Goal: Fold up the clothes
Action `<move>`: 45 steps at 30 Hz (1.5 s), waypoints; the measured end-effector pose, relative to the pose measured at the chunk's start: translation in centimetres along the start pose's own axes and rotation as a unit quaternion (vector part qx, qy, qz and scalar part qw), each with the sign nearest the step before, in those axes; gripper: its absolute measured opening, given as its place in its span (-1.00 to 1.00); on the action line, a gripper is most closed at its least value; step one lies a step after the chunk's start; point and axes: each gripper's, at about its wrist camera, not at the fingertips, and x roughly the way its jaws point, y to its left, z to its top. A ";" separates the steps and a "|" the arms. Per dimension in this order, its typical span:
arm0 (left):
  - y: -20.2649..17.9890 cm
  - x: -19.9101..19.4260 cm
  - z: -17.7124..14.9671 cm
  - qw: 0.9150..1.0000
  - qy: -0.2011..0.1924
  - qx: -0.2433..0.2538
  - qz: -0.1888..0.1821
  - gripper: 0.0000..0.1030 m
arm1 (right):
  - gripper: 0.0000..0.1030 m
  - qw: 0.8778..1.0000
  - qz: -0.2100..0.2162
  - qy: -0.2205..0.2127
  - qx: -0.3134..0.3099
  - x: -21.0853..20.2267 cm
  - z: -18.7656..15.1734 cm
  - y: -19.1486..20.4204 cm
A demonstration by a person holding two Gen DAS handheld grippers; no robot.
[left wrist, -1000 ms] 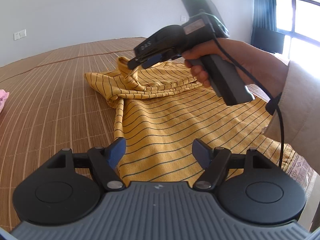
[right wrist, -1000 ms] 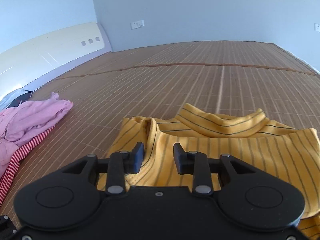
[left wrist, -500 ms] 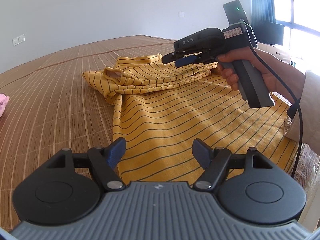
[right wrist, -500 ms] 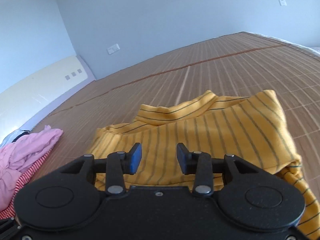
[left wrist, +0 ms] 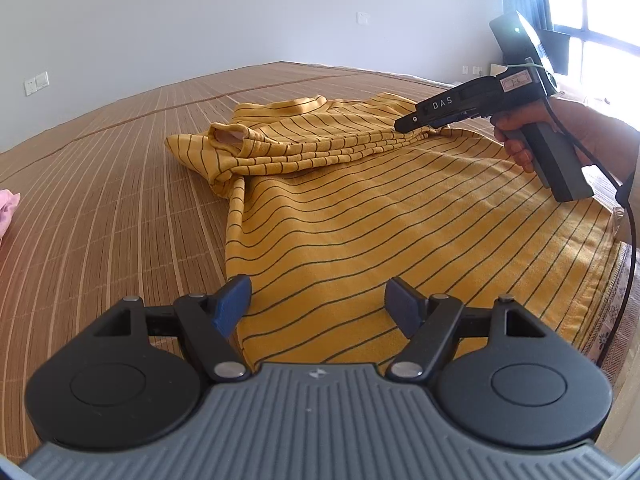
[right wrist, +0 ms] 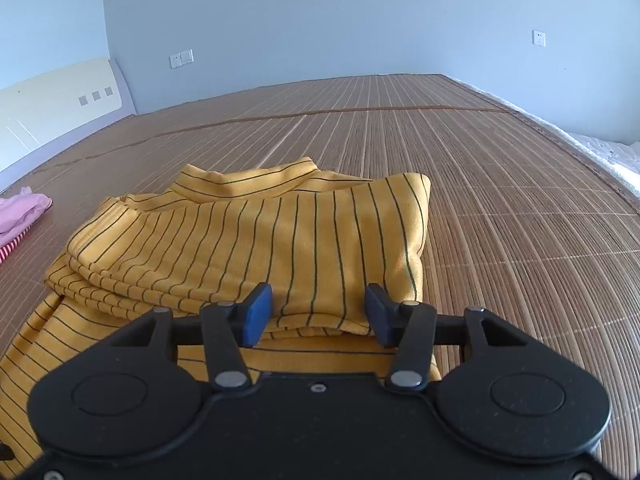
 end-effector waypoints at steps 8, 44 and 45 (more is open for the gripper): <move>1.0 -2.0 0.4 0.997 0.004 -0.072 0.011 0.63 | 0.44 0.999 0.037 -0.007 0.003 -12.5 -3.2 1.0; -5.8 -7.1 -0.6 0.998 -0.001 -0.037 0.049 -0.72 | -0.73 0.998 0.048 -0.045 -0.010 -19.4 -12.7 2.1; -5.7 -7.5 -0.4 0.998 0.002 -0.042 0.044 -0.72 | -0.73 0.997 0.056 -0.050 -0.011 -19.7 -12.7 2.1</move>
